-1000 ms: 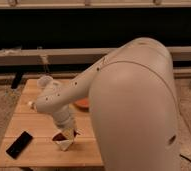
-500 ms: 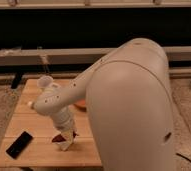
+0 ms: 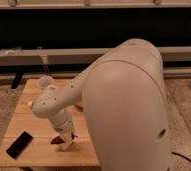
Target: Place the pepper on the white sponge
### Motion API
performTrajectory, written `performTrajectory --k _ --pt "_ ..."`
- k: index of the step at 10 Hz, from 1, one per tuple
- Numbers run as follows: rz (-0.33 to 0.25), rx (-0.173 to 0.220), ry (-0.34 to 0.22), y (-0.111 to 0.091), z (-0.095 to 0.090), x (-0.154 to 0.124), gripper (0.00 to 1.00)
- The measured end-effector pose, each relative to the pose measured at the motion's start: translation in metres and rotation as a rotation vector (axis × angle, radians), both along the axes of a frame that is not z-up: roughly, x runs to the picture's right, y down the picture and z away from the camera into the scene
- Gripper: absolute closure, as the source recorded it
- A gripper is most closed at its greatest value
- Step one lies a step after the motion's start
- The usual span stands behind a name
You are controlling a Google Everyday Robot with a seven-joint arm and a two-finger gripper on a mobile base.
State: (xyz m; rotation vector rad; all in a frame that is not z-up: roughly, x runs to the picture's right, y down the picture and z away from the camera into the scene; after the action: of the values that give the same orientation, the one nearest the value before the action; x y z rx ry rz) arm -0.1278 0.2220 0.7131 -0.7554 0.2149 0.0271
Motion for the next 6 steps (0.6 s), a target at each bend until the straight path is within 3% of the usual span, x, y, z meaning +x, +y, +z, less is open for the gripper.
performTrajectory --k 6 --pt "-0.032 -0.005 -0.020 0.008 -0.003 -0.016 1.00"
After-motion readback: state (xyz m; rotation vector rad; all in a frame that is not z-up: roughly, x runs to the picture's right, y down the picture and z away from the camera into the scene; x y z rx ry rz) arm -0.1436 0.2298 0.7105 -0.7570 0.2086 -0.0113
